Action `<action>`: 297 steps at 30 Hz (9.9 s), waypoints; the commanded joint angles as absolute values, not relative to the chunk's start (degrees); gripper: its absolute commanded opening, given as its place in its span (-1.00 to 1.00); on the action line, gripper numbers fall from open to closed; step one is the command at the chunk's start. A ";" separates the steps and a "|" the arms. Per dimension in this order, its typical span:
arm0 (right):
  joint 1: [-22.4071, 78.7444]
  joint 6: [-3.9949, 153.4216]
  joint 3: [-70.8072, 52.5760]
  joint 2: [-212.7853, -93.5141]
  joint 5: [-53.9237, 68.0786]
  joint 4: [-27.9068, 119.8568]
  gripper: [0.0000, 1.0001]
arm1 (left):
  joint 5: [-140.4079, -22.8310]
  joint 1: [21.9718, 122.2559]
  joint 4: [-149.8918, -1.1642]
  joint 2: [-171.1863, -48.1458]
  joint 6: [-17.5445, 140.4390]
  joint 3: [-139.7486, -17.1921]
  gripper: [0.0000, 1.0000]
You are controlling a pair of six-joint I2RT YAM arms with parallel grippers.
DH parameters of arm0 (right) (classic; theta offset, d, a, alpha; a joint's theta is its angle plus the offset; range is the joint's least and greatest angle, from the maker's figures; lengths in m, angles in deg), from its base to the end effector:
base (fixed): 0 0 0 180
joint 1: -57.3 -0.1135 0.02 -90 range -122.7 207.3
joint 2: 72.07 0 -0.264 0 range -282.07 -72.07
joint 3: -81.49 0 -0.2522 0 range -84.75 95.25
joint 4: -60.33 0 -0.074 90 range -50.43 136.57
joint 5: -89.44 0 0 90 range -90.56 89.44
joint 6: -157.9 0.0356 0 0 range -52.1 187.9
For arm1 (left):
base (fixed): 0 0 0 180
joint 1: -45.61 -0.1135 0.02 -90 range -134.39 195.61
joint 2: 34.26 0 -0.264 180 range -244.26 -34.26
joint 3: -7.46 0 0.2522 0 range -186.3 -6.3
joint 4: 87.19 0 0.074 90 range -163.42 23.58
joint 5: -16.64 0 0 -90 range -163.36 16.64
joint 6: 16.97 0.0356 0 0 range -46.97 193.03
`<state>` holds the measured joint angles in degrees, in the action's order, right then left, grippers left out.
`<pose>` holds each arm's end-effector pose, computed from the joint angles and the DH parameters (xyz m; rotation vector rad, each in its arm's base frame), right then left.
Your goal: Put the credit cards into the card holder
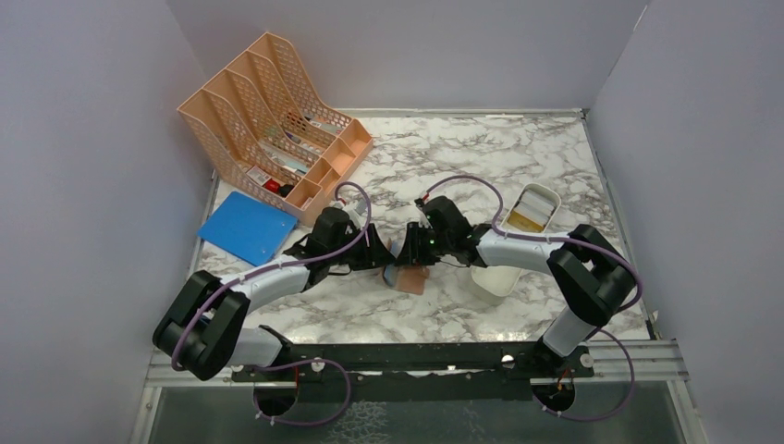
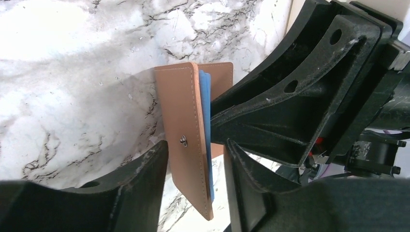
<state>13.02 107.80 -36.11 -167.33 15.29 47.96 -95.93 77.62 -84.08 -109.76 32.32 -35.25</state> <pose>0.2311 0.2390 0.1627 -0.2452 2.5602 0.9741 0.2069 -0.1454 0.1698 0.0611 2.3823 -1.0987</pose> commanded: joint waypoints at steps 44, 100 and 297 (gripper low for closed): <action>12.82 106.26 -35.14 -177.46 15.74 58.13 -0.42 | -100.35 78.14 -96.28 -102.49 31.17 -27.94 -0.66; 12.82 105.16 -34.55 -161.62 14.38 44.80 0.13 | -90.89 78.22 -88.40 -104.86 33.52 -29.49 -1.00; 47.54 41.48 -28.74 -155.87 -13.92 23.09 -0.90 | -104.18 75.59 -59.18 -108.39 44.54 -48.45 -0.83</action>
